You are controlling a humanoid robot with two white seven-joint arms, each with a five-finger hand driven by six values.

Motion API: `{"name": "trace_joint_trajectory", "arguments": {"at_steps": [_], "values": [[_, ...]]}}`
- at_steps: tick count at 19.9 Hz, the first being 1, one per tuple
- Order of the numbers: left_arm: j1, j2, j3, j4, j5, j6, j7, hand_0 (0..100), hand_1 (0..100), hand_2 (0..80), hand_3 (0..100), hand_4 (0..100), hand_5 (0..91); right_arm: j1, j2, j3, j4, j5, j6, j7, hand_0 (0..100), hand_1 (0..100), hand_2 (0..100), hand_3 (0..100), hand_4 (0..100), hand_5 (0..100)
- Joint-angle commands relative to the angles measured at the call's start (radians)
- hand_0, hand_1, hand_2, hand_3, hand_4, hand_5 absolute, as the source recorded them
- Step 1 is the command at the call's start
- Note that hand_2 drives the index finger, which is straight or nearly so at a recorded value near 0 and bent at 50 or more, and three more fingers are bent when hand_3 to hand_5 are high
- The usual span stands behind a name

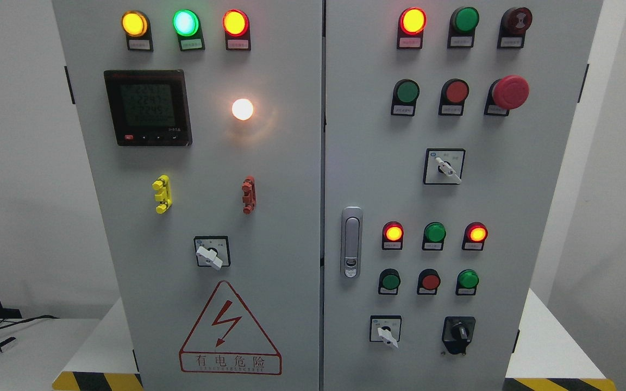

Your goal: Trip black knob to open circuit

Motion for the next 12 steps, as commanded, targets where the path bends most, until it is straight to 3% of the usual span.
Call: {"name": "trace_joint_trajectory", "arguments": {"at_steps": [1,4,8,12], "values": [[0.0,0.001,0.0,0.0,-0.031,0.0,-0.001,12,39,0.0,0,0,0.0,-0.093,-0.026,-0.006,-0.003,0.007,0.021,-0.002,29,61,45,100,100,94],[0.0,0.001,0.0,0.0,-0.031,0.0,-0.001,12,39,0.0,0,0,0.0,-0.128,-0.016,0.001,0.008,0.035,0.039,-0.005,30,61,45,100,100,94],[0.0,0.001,0.0,0.0,-0.031,0.0,-0.001,12,39,0.0,0,0,0.0,-0.13,-0.014,0.053,0.008,0.036,0.044,-0.04,30,61,45,100,100,94],[0.0,0.001,0.0,0.0,-0.031,0.0,-0.001,12,39,0.0,0,0,0.0,-0.153,-0.013,0.086,0.028,0.036,0.064,-0.047,31,61,45,100,100,94]]}}
